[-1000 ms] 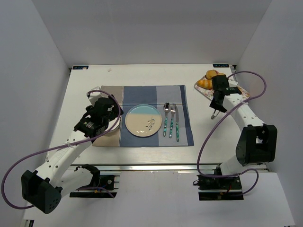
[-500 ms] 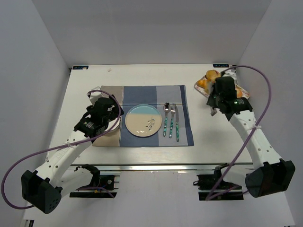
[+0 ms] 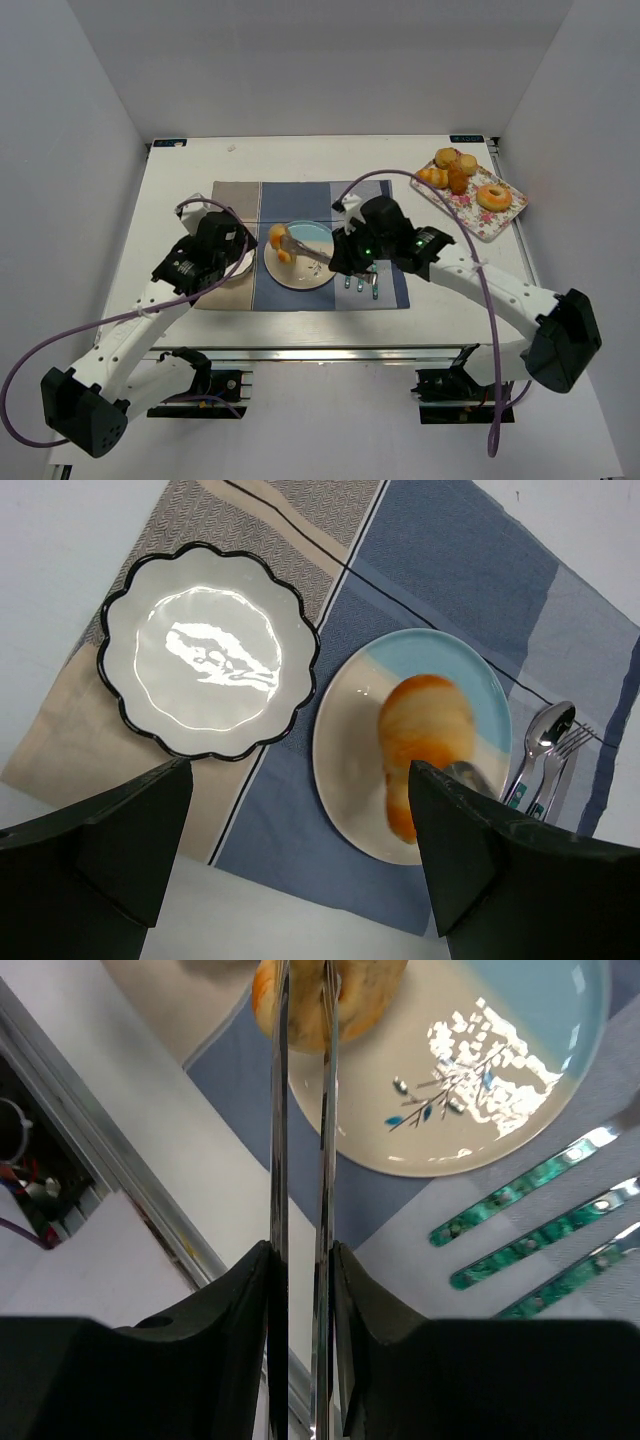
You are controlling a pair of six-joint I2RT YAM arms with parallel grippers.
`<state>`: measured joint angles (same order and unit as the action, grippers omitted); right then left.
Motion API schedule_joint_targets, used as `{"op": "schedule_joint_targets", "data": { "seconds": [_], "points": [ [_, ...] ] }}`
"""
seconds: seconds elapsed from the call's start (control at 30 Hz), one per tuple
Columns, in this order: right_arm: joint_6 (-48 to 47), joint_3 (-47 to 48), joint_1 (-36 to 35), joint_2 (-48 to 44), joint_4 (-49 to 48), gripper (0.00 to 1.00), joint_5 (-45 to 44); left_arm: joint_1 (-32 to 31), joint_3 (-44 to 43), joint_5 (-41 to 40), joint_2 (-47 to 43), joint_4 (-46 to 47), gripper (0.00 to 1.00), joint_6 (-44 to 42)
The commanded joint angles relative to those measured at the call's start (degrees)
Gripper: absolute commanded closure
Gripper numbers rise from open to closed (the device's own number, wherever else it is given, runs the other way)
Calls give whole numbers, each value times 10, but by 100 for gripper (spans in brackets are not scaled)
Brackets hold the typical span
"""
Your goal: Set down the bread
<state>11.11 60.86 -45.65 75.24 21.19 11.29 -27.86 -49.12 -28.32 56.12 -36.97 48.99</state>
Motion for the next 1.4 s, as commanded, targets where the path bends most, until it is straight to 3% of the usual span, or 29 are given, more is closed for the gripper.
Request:
{"op": "schedule_joint_targets", "data": {
  "seconds": [0.0,0.17,0.33,0.6,0.9,1.1,1.37],
  "points": [
    [21,-3,-27,24,-58,78,-5,3,-5,-21,-32,-40,2,43],
    [25,11,-51,44,-38,76,-46,3,17,-18,-58,-35,2,44],
    [24,15,-62,34,-17,67,-92,3,20,-15,-62,-28,2,40],
    [23,53,-88,13,31,72,-245,3,21,-11,-58,-21,2,34],
    [15,79,-97,43,55,71,-249,3,25,-11,-58,-16,2,30],
    [29,85,-117,90,78,64,-246,3,25,-11,-58,-16,2,30],
    [37,88,-132,90,79,38,-226,3,27,-10,-58,-14,2,27]
  ]
}}
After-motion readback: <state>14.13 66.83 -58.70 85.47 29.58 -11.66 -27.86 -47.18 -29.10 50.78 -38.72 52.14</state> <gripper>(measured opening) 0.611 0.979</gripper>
